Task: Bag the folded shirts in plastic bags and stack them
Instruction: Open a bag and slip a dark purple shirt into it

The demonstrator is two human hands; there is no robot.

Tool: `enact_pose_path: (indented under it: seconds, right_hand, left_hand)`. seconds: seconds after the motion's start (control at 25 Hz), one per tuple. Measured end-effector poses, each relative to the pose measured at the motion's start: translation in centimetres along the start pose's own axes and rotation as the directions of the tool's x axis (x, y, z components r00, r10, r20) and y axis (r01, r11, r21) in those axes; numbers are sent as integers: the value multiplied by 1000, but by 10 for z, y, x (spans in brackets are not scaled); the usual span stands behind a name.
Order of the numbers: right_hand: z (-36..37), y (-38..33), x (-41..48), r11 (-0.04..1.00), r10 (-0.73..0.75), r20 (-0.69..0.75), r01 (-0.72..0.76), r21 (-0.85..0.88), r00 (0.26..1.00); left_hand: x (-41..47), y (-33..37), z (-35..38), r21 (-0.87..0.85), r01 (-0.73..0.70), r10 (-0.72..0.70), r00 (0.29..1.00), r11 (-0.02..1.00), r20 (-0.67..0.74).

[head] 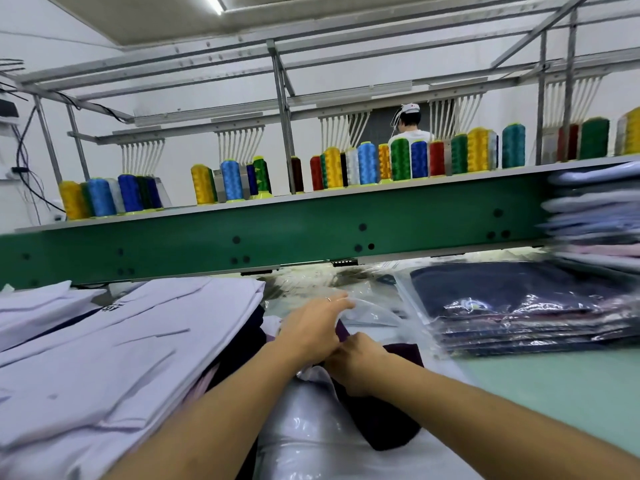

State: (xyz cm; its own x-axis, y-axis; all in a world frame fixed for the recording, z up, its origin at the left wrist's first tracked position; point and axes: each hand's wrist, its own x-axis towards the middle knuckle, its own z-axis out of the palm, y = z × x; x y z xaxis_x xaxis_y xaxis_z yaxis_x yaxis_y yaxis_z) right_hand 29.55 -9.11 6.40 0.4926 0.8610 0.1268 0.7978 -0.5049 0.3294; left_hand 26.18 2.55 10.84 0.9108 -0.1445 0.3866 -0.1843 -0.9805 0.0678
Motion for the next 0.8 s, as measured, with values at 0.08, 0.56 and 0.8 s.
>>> enact_pose_path:
  seconds: [0.08,0.56,0.8]
  right_hand:
    - [-1,5,5,971,150,36,-154,183,988]
    - [22,59,9,-409,743,521,-332,850,420]
    - [21,77,-4,292,734,258,-635,716,628]
  left_hand:
    - [-1,2,3,33,15,-15,1000,999,-6]
    - [-1,9,-1,114,-23,33,995,993,-91]
    - [-11,10,-3,183,-144,103,971,973,217]
